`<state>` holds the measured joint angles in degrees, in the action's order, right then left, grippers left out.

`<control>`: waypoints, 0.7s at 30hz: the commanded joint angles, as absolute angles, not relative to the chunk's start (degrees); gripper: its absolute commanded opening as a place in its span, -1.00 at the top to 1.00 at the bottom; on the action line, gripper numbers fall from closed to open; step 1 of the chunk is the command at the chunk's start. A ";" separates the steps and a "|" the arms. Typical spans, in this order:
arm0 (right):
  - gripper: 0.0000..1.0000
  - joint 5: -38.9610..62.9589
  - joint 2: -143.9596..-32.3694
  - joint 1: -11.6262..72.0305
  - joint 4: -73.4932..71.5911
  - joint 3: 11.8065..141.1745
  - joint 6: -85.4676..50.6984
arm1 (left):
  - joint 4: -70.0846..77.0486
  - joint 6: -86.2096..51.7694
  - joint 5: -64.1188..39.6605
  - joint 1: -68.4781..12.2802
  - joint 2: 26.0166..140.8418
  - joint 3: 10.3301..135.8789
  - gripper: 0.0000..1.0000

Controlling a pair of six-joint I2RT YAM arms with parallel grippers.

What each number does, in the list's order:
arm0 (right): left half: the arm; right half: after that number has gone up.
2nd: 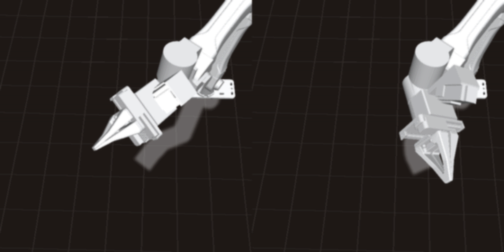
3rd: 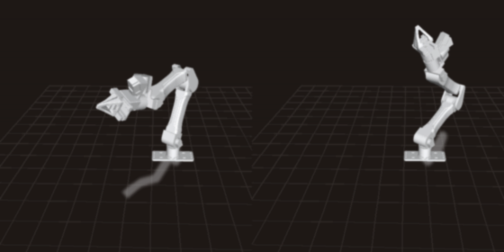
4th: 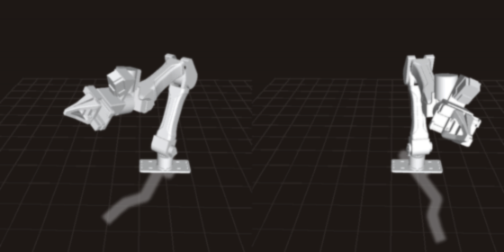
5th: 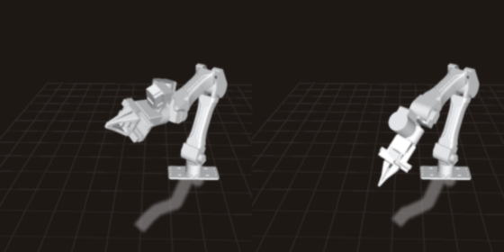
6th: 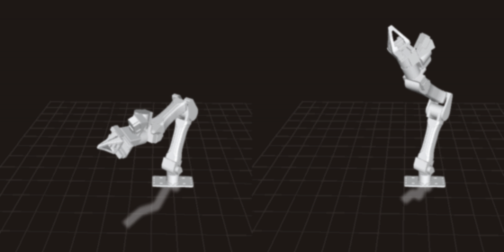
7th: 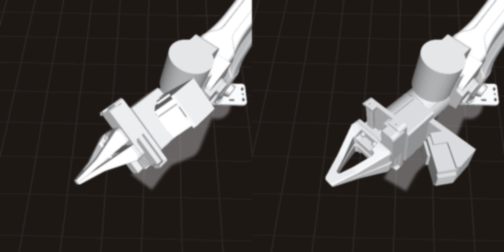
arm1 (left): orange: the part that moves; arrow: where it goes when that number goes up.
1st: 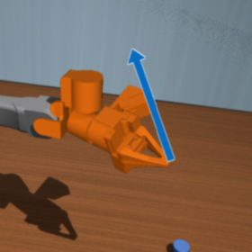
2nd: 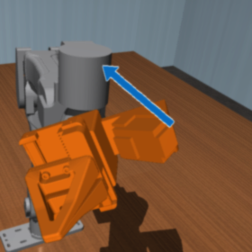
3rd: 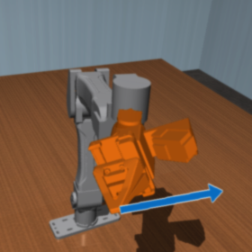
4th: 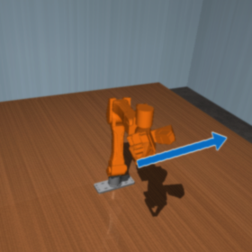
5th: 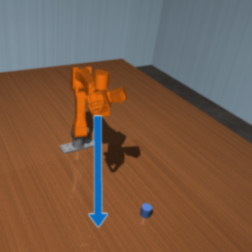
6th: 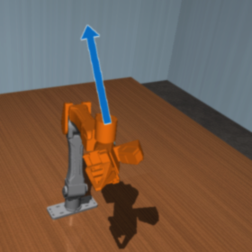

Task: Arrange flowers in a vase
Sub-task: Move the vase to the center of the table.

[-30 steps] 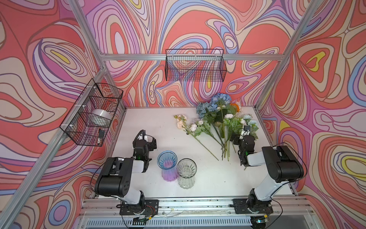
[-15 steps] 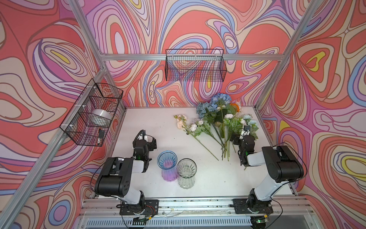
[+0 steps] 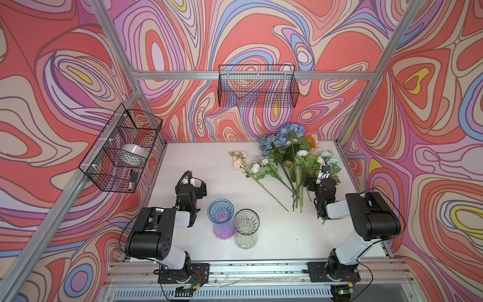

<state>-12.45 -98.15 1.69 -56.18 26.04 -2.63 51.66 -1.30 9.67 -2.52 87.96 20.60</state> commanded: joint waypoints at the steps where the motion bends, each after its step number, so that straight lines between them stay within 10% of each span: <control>1: -0.89 -13.82 -96.87 2.16 -55.60 26.39 -2.08 | 52.38 -1.81 11.47 -2.24 88.03 20.93 -1.00; 21: -0.54 -5.86 -85.43 21.32 32.39 81.27 -14.55 | 15.89 -14.45 13.23 -11.69 62.24 38.06 -1.00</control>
<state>-13.37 -83.26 18.50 12.88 76.07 -11.70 23.86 -7.92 15.70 -11.40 63.29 35.88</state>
